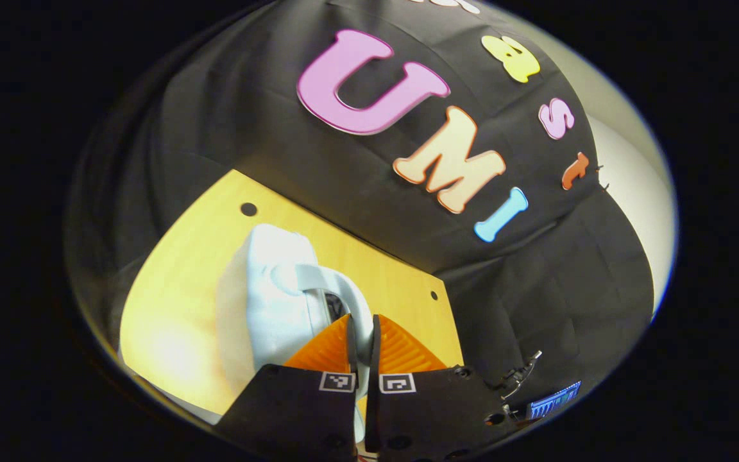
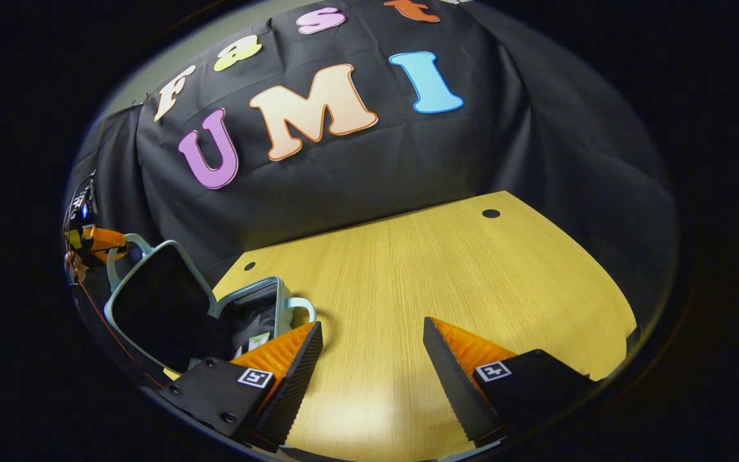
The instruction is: First open the suitcase, pack the skin care products into it, and then close the suitcase.
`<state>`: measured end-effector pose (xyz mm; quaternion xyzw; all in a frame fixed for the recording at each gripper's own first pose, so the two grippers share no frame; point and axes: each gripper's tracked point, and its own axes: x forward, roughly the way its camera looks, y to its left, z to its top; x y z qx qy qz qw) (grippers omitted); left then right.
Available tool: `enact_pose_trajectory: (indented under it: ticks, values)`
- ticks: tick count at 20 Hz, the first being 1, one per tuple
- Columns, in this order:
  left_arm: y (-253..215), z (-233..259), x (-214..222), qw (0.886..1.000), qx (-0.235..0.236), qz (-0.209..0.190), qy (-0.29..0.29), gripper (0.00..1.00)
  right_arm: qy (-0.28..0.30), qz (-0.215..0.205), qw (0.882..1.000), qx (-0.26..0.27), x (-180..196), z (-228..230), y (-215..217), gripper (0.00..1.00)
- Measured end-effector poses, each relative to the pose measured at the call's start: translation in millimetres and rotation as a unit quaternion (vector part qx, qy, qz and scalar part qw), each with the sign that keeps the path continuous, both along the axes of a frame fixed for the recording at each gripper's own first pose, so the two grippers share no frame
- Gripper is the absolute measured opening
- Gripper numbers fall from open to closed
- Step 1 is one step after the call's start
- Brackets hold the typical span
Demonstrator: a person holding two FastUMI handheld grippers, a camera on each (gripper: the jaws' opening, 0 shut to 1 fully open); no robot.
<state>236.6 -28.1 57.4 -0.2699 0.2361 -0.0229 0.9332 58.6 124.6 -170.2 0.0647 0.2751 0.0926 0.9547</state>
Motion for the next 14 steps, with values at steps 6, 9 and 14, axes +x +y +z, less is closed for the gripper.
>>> enact_pose_trajectory:
  ticks: [6,9,14]
  values:
    - [-76,-47,57,0.998,0.013,-0.047,0.036,0.00,0.012,0.012,1.000,0.014,-5,-6,-8,0.98]
    - [-106,-87,81,0.996,0.022,-0.054,0.071,0.00,0.009,0.024,1.000,0.015,-8,-3,-12,0.98]
    - [-139,-161,112,0.988,0.042,-0.042,0.139,0.00,0.006,0.038,0.999,0.008,-12,1,-27,0.98]
